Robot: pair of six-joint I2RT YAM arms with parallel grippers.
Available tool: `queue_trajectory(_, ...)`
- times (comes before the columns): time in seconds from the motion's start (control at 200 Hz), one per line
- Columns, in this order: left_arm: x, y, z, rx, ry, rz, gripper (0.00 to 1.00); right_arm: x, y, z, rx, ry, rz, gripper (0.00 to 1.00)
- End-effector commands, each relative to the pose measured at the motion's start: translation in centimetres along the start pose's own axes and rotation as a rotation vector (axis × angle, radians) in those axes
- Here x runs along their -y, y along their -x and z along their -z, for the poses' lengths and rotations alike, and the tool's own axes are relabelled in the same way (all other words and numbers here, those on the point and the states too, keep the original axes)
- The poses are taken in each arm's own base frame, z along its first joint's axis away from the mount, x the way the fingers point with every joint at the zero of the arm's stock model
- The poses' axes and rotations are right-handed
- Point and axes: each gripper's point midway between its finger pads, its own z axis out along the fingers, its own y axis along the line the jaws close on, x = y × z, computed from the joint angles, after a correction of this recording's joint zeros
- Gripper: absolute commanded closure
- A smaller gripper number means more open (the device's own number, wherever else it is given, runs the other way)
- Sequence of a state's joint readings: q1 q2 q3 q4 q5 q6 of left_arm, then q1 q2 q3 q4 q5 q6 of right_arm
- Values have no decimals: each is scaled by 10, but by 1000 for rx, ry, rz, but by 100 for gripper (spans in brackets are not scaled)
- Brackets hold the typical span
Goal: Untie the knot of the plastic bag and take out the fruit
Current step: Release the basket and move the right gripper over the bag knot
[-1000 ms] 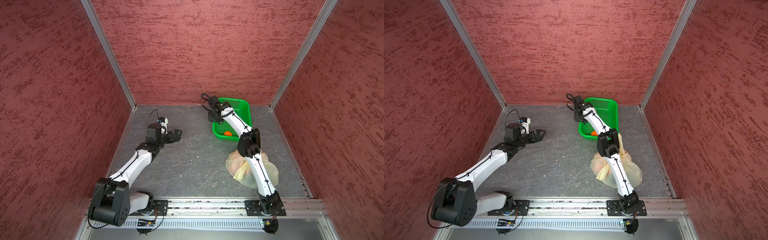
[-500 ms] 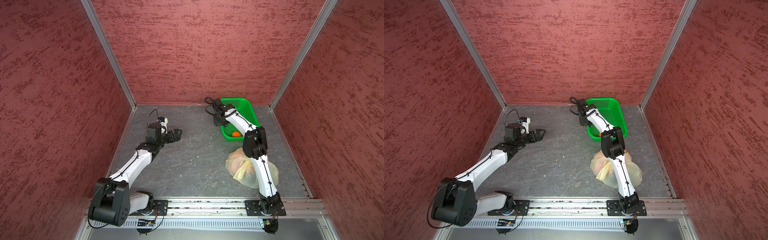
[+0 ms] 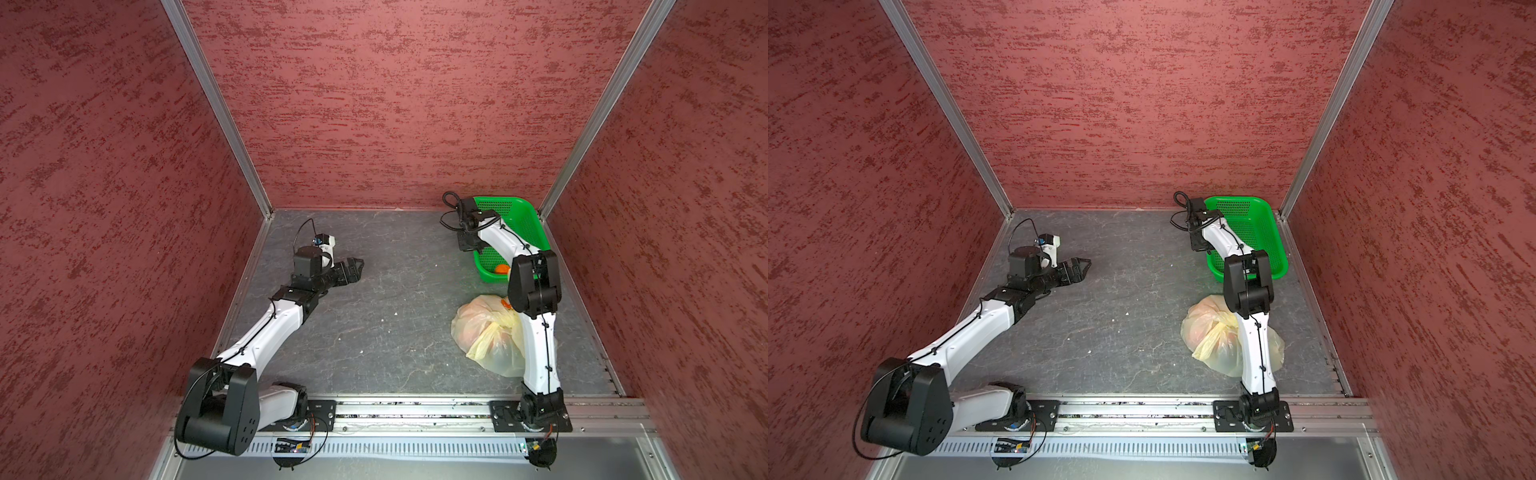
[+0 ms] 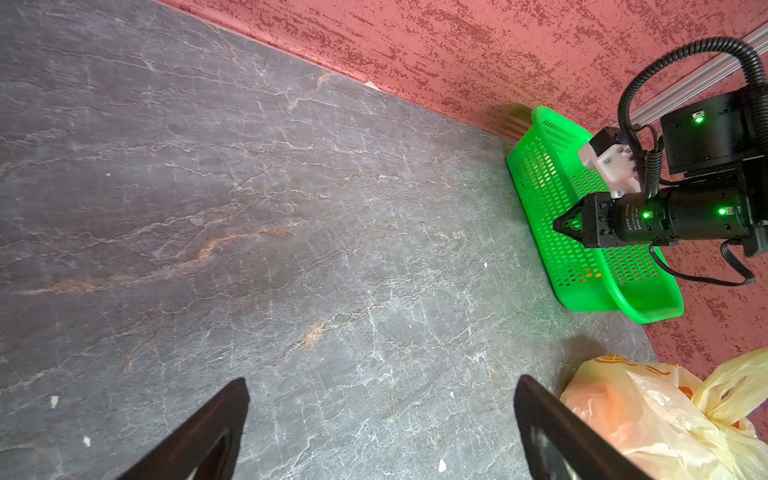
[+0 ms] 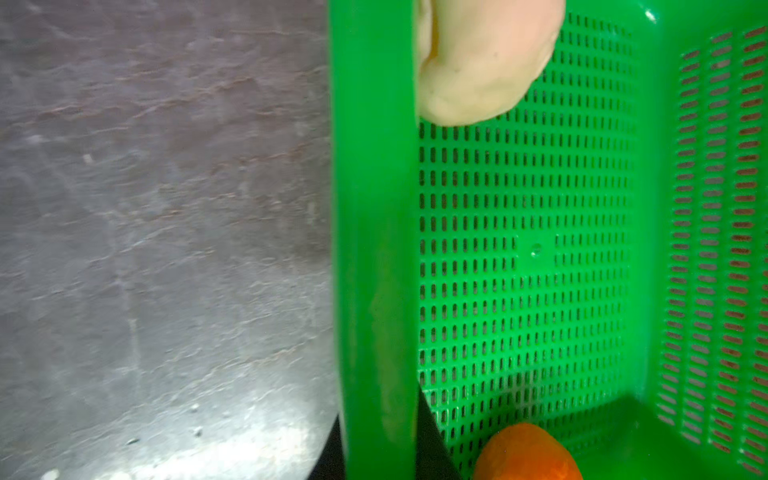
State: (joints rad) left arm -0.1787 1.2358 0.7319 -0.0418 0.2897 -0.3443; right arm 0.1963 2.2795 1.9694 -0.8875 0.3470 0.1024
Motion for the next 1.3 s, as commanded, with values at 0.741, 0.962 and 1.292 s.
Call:
queue_trajectory(0.741, 14, 10, 6, 14, -11, -37, 0, 8, -12, 141, 66, 194, -27, 25)
queue_trajectory(0.962, 22, 3, 2, 1, -19, -45, 0, -6, -106, 183, -103, 254, 2, 25)
queue_trajectory(1.292, 40, -13, -8, -38, -45, -65, 0, -14, -219, 183, -288, 213, 21, 26)
